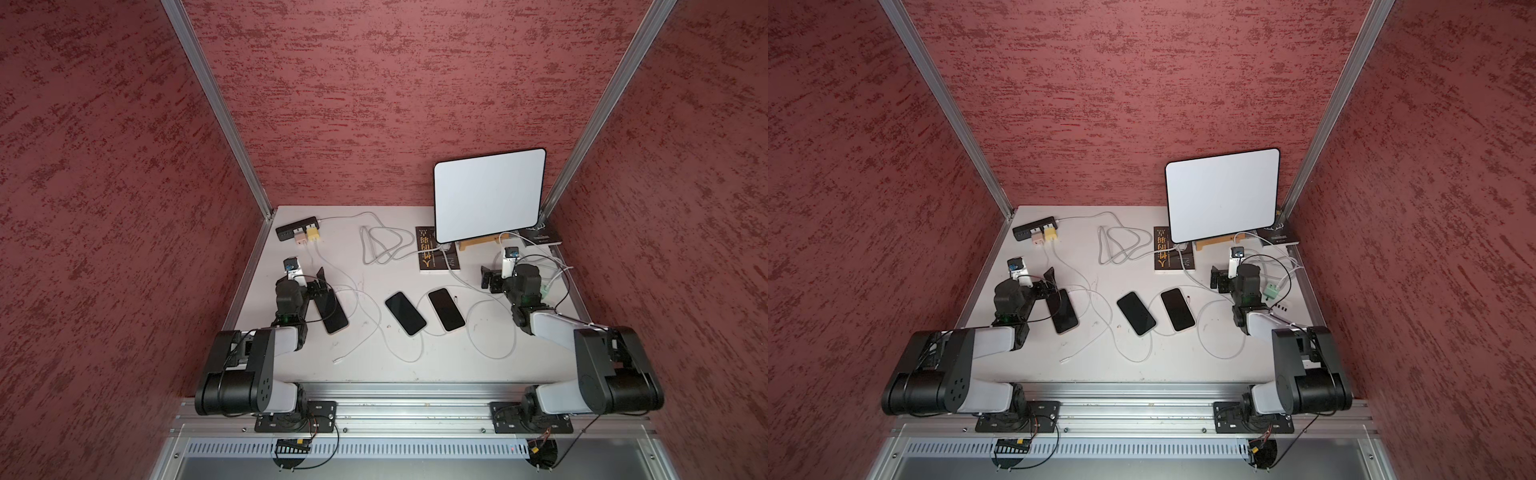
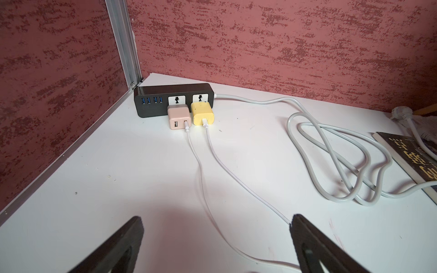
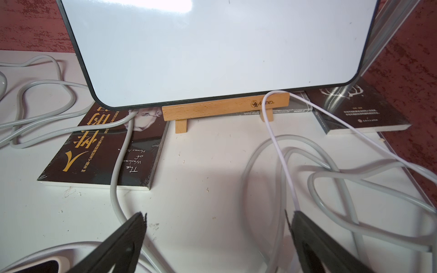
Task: Unplug the charging cable from the phone
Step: Reset both arms
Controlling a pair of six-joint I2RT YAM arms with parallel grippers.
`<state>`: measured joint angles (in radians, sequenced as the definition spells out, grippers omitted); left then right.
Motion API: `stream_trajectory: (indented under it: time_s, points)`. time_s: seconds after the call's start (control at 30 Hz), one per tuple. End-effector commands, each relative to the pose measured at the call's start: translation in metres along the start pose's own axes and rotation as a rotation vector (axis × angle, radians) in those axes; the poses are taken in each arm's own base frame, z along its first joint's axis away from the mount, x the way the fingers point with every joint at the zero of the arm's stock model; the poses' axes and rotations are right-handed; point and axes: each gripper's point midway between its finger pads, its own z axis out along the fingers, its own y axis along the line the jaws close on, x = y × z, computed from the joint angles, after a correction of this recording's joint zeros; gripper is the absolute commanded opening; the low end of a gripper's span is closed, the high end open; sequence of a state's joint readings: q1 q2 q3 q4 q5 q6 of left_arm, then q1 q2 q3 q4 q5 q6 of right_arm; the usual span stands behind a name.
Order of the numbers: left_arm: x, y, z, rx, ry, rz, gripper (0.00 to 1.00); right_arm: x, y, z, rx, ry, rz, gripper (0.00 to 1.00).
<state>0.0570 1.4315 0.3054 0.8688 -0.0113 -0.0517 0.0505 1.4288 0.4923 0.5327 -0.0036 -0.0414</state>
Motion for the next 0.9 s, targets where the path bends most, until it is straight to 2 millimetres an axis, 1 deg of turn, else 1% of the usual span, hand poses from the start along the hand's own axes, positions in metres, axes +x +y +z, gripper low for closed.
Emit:
stream_trajectory:
  time_s: [0.0,0.1,0.17,0.27,0.37,0.5,0.6,0.87]
  points:
    - [-0.013,-0.008,0.003,0.043,-0.073,0.024,1.0,-0.023,-0.006,-0.002,0.014,-0.112,0.004,0.99]
    - [-0.005,-0.021,0.007,0.122,-0.064,0.062,1.0,-0.02,-0.006,-0.002,0.015,-0.126,0.004,0.99]
    - [-0.005,-0.02,0.006,0.111,-0.06,0.06,1.0,-0.011,-0.006,0.001,0.018,-0.124,0.004,0.99]
    - [-0.006,-0.014,0.007,0.075,-0.064,0.05,1.0,-0.007,-0.007,0.0,0.022,-0.137,0.006,0.99]
    - [-0.006,-0.014,0.008,0.071,-0.063,0.052,1.0,0.0,-0.006,-0.001,0.014,-0.165,0.001,0.99]
    - [-0.006,-0.011,0.009,0.048,-0.06,0.046,1.0,-0.001,-0.011,-0.005,0.045,-0.186,0.014,0.99]
    - [-0.006,-0.011,0.009,0.047,-0.06,0.046,1.0,-0.001,-0.011,0.001,0.045,-0.154,0.017,0.99]
    - [-0.007,-0.012,0.009,0.049,-0.06,0.05,1.0,-0.001,-0.011,0.001,0.044,-0.153,0.017,0.99]
